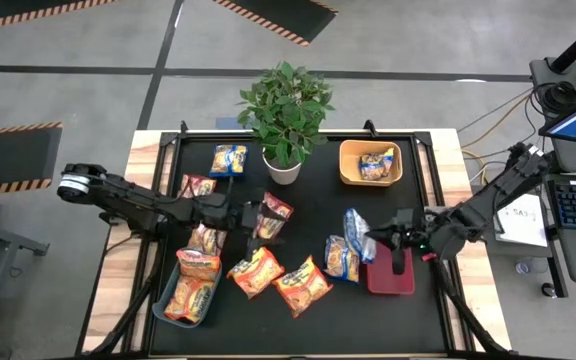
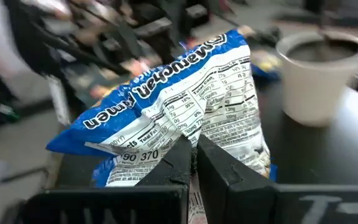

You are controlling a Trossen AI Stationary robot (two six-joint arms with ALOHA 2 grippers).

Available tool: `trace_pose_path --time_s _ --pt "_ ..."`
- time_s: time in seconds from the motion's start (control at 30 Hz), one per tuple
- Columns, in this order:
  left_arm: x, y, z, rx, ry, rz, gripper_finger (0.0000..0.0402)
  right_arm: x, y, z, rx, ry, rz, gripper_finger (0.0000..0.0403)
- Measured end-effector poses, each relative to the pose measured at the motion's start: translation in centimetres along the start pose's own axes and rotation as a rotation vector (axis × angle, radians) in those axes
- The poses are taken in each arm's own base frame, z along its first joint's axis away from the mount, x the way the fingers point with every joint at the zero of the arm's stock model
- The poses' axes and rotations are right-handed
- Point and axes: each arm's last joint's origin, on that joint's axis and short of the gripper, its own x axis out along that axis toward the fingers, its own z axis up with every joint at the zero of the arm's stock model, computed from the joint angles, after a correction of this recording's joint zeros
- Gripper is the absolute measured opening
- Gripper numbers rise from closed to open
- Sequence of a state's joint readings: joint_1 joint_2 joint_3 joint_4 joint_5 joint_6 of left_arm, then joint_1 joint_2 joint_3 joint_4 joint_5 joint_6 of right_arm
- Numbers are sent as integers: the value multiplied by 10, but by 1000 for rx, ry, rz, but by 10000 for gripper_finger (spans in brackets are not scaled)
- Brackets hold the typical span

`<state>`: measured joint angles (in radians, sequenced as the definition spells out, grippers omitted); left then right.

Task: Sort Maruchan noodles
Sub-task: Put the blue noodle pack into the yellow bin

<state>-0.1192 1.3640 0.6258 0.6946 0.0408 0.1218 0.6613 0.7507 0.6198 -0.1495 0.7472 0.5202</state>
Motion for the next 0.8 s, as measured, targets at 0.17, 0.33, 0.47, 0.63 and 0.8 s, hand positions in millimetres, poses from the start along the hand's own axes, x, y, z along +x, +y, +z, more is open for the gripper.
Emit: trace_pose_path --time_s 0.17,0.33,0.47,0.63,0.8 --pt "1 0 10 27 -135 -13 232 22 -1 -2 4 -176 225 8" --pt "9 -1 11 40 -270 -67 233 47 -13 -3 9 -259 399 8" --pt "18 -3 7 29 -353 -100 233 69 -21 0 -7 -264 520 8" --pt "37 -3 5 37 -385 -147 233 93 -22 9 -11 -212 655 8" --pt "55 -6 -2 63 -387 -246 233 114 -13 14 -32 -147 759 8"
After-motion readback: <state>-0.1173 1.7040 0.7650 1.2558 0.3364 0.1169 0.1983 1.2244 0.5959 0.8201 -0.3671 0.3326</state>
